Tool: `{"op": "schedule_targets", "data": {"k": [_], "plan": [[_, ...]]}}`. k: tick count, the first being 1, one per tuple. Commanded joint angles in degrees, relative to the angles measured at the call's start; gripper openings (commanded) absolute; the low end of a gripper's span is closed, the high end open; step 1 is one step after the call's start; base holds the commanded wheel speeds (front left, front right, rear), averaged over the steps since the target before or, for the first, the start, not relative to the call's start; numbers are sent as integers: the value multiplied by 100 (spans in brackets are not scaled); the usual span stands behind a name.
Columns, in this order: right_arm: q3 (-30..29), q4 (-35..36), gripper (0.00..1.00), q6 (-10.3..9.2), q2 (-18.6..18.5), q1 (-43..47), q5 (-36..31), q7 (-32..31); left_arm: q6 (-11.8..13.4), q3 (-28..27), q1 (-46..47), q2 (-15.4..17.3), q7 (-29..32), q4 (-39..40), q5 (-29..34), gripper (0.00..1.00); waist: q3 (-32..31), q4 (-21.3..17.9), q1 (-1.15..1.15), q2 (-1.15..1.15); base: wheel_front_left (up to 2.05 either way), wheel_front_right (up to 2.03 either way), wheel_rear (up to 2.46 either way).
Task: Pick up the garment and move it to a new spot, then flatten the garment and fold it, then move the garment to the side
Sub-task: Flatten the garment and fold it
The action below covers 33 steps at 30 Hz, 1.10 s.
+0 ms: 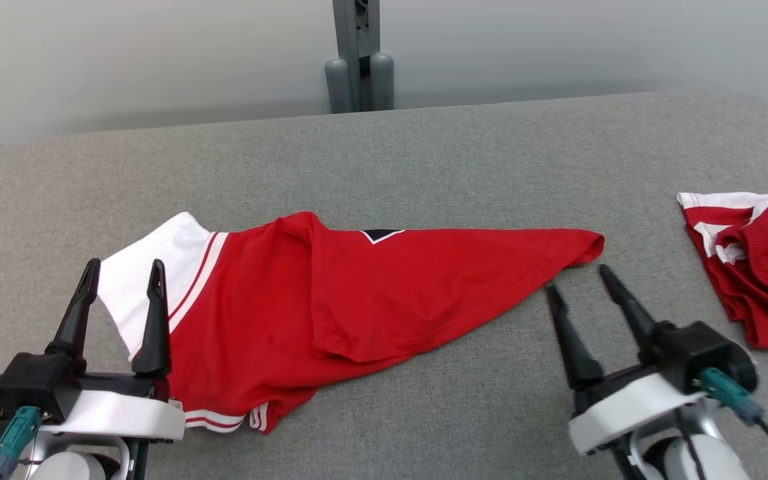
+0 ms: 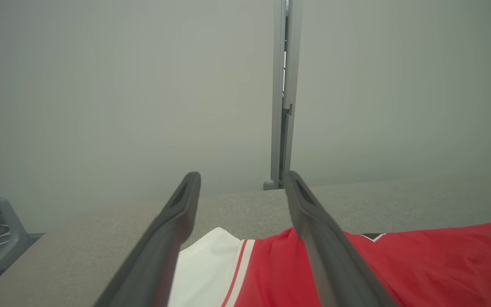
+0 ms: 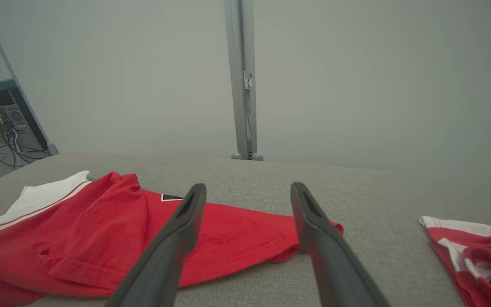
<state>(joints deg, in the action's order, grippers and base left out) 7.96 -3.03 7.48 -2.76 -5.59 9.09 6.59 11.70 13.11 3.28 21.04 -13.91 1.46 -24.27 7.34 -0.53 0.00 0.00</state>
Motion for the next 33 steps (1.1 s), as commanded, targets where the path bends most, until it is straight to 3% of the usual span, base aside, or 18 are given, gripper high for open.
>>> {"op": "schedule_targets", "data": {"k": [1, 12, 23, 24, 25, 26, 33], "plan": [[233, -78, 100, 4, -27, -144, -110, -145, -23, 3, 151, 7, -29, 6, -9, 100, 66, 93, 0, 0, 0, 0, 0], [2298, -872, 100, 2, -515, -1150, 421, -1319, -168, 179, 518, -243, -73, -183, -19, 100, 570, 784, 0, 0, 0, 0, 0], [3280, -1413, 100, 3, -777, -2211, 918, -2262, -405, 216, 811, -465, -117, -466, 47, 100, 904, 1106, 0, 0, 0, 0, 0], [3310, -1433, 53, 3, -781, -2269, 956, -2315, -417, 213, 825, -479, -115, -490, 51, 100, 912, 1115, 0, 0, 0, 0, 0], [3328, -1454, 38, 3, -779, -2334, 984, -2340, -438, 212, 836, -505, -115, -512, 61, 100, 916, 1123, 0, 0, 0, 0, 0], [3326, -1477, 0, 3, -786, -2382, 991, -2346, -466, 210, 840, -529, -116, -531, 68, 100, 922, 1132, 0, 0, 0, 0, 0], [2915, -1258, 0, 3, -783, -2340, 1091, -2221, -574, 63, 910, -632, -116, -571, 180, 100, 947, 1032, 0, 0, 0, 0, 0]]}}
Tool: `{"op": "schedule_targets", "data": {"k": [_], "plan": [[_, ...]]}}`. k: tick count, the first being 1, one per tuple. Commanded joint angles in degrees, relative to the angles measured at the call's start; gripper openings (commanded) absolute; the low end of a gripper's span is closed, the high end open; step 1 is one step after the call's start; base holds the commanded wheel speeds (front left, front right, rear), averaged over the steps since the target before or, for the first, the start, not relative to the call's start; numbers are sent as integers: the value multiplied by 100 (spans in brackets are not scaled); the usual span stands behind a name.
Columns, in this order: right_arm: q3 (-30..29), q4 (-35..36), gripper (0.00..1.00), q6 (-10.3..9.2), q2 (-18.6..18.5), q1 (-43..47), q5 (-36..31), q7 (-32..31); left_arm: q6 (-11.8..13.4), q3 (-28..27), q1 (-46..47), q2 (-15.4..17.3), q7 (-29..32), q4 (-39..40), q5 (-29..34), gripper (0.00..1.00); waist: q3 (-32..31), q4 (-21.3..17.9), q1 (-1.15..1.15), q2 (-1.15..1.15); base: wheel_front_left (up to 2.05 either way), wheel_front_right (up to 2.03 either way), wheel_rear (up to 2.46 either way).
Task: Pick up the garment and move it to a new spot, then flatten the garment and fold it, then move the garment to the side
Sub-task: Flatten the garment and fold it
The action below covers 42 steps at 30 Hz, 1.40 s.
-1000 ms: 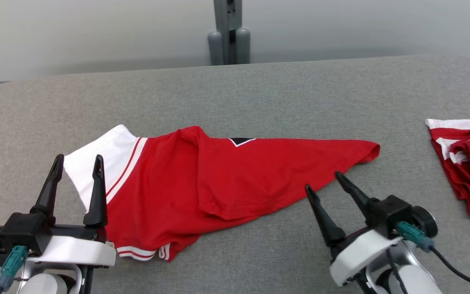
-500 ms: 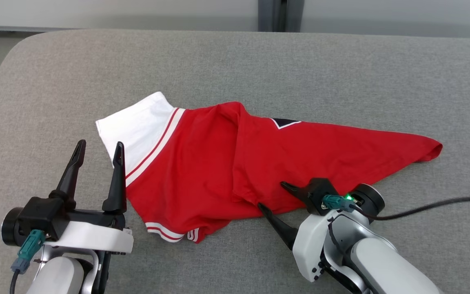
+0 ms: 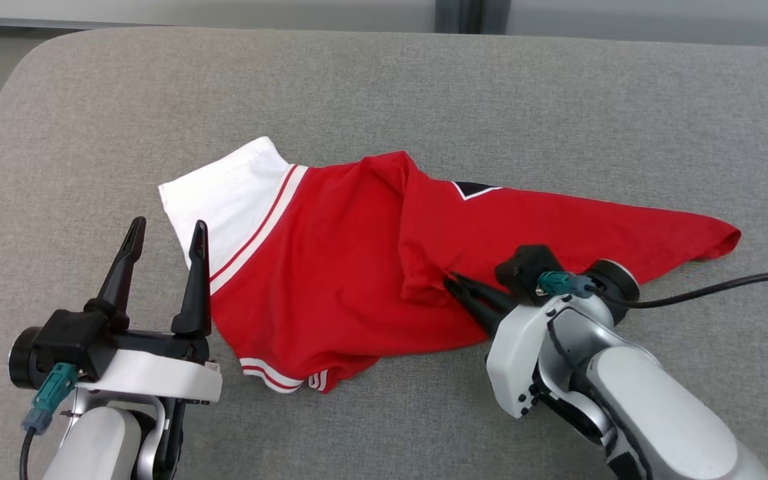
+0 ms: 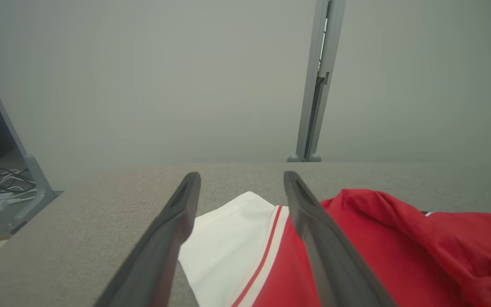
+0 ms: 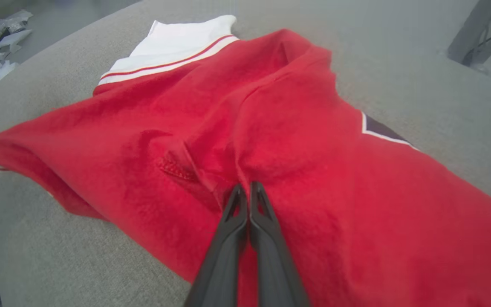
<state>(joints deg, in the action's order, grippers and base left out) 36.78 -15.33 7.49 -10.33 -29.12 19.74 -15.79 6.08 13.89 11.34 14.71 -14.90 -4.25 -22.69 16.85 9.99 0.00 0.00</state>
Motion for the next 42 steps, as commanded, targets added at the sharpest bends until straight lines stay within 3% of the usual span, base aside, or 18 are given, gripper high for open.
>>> {"op": "schedule_targets", "data": {"k": [1, 8, 15, 26, 27, 28, 29, 30, 35, 42], "plan": [[-89, 66, 0, 2, -19, 64, 49, 69, -30, -51, 93, 1, -17, 4, 48, 100, -6, -63, 0, 0, 0, 0, 0], [-1384, 717, 0, 2, 131, 613, -52, 260, -115, -231, 26, 47, -18, 59, 160, 100, -56, -521, 0, 0, 0, 0, 0], [-2491, 1194, 0, 2, 176, 1254, -365, -25, -172, -272, 126, 160, -18, 148, 260, 100, 21, -994, 0, 0, 0, 0, 0], [-3267, 274, 0, 1, 227, 1445, 21, -206, -178, -195, 228, 249, 68, 193, 288, 100, 121, -1336, 0, 0, 0, 0, 0], [-3318, 176, 25, 1, 257, 1418, 126, -148, -180, -184, 226, 250, 76, 191, 281, 100, 118, -1348, 0, 0, 0, 0, 0], [-3378, 110, 72, 1, 324, 1383, 316, -71, -176, -183, 219, 257, 83, 189, 275, 100, 114, -1359, 0, 0, 0, 0, 0], [-3378, 110, 72, 1, 324, 1383, 316, -71, -176, -183, 219, 257, 83, 189, 275, 100, 114, -1359, 0, 0, 0, 0, 0], [-3439, 36, 100, 2, 361, 1366, 471, -6, -173, -182, 212, 265, 91, 189, 269, 100, 114, -1367, 0, 0, 0, 0, 0], [-3842, -3, 100, 3, 379, 1460, 1022, 362, -157, -170, 192, 298, 104, 198, 249, 100, 105, -1394, 0, 0, 0, 0, 0], [-4751, 816, 100, 3, 402, 1656, 1163, 1370, -86, -222, 147, 336, 89, 216, 232, 100, 39, -1451, 0, 0, 0, 0, 0]]}}
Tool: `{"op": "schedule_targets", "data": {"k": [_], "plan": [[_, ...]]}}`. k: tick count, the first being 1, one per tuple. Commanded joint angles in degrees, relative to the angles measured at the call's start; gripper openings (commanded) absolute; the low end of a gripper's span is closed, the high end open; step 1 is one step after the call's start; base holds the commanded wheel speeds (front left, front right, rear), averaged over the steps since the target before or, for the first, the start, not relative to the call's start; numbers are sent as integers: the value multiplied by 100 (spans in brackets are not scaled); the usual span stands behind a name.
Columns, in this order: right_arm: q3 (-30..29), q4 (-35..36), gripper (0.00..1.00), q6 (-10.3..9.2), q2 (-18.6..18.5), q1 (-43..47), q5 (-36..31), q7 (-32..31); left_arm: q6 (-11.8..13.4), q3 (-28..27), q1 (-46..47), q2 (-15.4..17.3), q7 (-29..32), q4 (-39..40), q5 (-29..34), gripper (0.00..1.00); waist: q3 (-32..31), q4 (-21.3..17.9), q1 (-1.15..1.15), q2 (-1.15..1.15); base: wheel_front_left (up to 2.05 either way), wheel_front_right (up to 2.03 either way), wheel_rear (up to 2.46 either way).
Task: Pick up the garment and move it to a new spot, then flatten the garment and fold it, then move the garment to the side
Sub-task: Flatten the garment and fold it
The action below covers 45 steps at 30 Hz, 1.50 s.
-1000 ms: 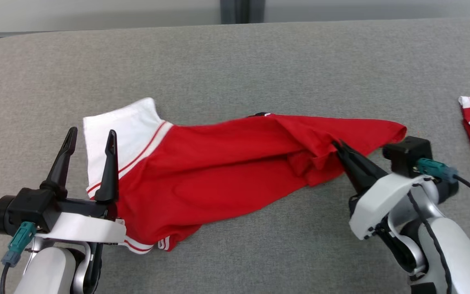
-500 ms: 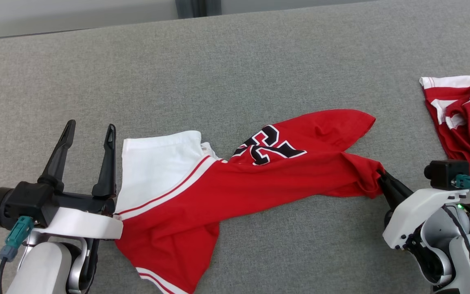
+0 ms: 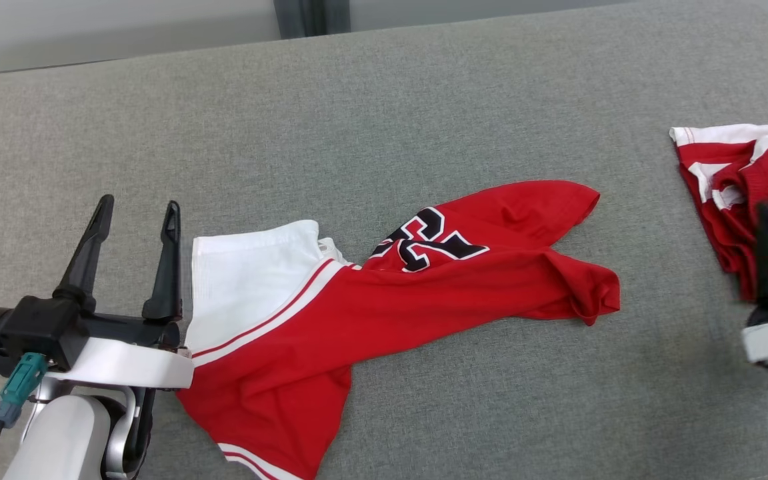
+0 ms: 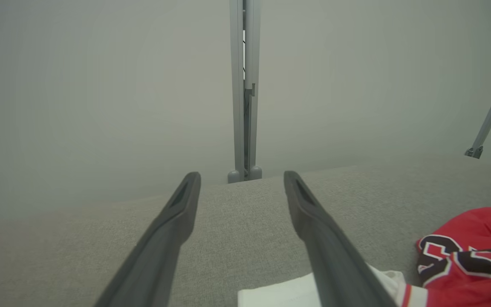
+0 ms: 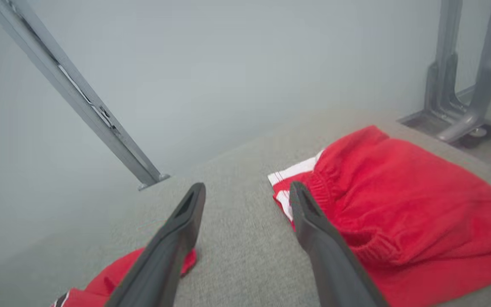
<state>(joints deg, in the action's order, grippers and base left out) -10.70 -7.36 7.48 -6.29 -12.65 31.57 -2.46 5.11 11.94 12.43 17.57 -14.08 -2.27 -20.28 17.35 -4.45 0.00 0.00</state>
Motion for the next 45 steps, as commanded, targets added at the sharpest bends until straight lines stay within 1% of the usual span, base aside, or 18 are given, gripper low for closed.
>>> {"op": "schedule_targets", "data": {"k": [1, 4, 6, 10, 12, 16, 18, 21, 31, 45], "plan": [[-137, 182, 100, 4, 32, 24, -117, 232, 37, -42, 25, 62, 2, 32, -2, 100, -30, -19, 0, 0, 0, 0, 0], [-204, 642, 100, 4, 133, 78, -449, 597, 97, -80, -31, 94, 1, 69, 19, 100, -109, -44, 0, 0, 0, 0, 0], [-119, 904, 100, 4, 176, 123, -724, 767, 157, -104, -79, 114, 6, 101, 53, 100, -169, -42, 0, 0, 0, 0, 0], [302, 1270, 100, 4, 256, 230, -1226, 889, 276, -112, -177, 143, 66, 227, 114, 100, -301, -6, 0, 0, 0, 0, 0], [558, 1369, 100, 4, 276, 335, -1503, 912, 339, -112, -250, 162, 105, 312, 134, 100, -366, 19, 0, 0, 0, 0, 0], [986, 1362, 100, 4, 311, 565, -1766, 908, 498, -123, -480, 187, 168, 498, 211, 100, -504, 48, 0, 0, 0, 0, 0], [1110, 1293, 100, 4, 322, 670, -1889, 939, 573, -129, -604, 172, 193, 580, 197, 100, -572, 53, 0, 0, 0, 0, 0], [1245, 1191, 100, 4, 327, 848, -1954, 948, 668, -124, -783, 160, 238, 677, 208, 100, -680, 71, 0, 0, 0, 0, 0], [1271, 1007, 100, 4, 327, 1219, -1854, 959, 851, -98, -1217, 184, 382, 883, 207, 100, -956, 65, 0, 0, 0, 0, 0], [1241, 1049, 100, 4, 329, 1229, -1795, 930, 891, 43, -1304, 209, 549, 995, 210, 100, -1020, 130, 0, 0, 0, 0, 0]]}}
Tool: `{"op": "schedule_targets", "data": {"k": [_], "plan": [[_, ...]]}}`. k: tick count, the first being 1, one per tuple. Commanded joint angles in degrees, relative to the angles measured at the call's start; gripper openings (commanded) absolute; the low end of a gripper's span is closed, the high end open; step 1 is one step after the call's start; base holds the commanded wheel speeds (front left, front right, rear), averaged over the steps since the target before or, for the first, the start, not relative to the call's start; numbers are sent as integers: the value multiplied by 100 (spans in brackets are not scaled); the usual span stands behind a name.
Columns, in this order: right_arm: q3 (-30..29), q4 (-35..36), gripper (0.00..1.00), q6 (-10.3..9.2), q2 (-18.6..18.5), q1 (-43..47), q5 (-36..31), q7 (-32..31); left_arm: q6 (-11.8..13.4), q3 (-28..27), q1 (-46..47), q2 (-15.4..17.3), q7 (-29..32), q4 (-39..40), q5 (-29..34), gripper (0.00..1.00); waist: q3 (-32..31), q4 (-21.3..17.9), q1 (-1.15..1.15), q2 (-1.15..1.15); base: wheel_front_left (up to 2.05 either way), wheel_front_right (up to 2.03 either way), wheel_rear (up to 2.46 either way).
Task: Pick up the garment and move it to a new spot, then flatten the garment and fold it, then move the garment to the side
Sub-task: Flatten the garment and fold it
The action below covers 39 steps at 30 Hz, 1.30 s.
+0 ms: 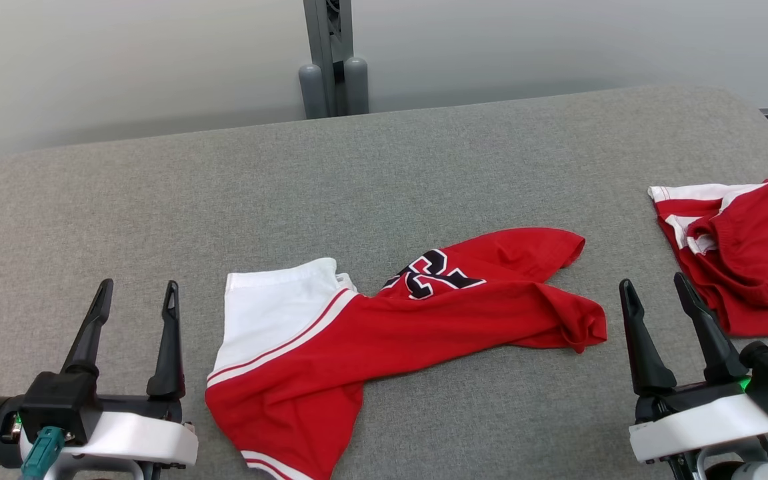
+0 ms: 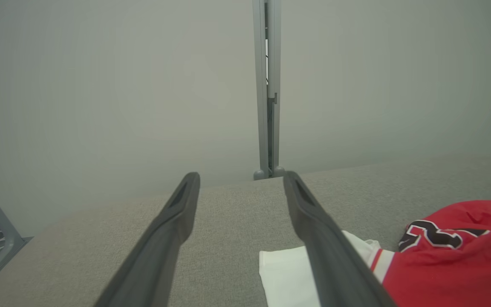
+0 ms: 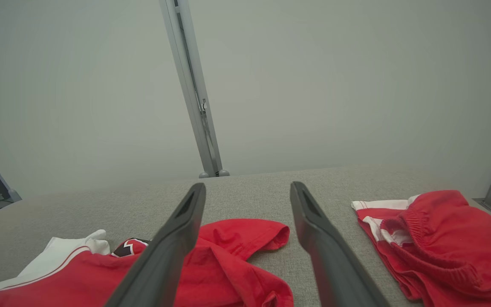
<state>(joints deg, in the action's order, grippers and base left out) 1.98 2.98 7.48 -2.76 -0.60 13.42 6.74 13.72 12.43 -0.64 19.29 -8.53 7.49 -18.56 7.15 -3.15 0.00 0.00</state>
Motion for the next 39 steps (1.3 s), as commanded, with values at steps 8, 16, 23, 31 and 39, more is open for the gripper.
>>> {"op": "schedule_targets", "data": {"k": [8, 16, 23, 31, 39], "plan": [[29, -8, 100, 4, -24, -38, 22, -2, 34, 29, 17, 96, 79, 29, 30, 100, -10, -38, 0, 0, 0, 0, 0], [119, -12, 100, 4, -24, -124, 88, 29, -114, 106, 333, 202, 222, -43, 31, 100, 123, -169, 0, 0, 0, 0, 0], [168, -116, 100, 4, -24, -202, 145, 105, -595, 324, 924, 293, 956, -521, -314, 100, 405, -389, 0, 0, 0, 0, 0], [323, -277, 100, 4, -27, -368, 222, 246, -1131, 382, 1511, 378, 1565, -1598, -822, 100, 835, -670, 0, 0, 0, 0, 0], [360, -502, 100, 4, -28, -497, 307, 410, -1361, 280, 1964, 507, 1674, -2660, -1032, 100, 1114, -892, 0, 0, 0, 0, 0]]}}
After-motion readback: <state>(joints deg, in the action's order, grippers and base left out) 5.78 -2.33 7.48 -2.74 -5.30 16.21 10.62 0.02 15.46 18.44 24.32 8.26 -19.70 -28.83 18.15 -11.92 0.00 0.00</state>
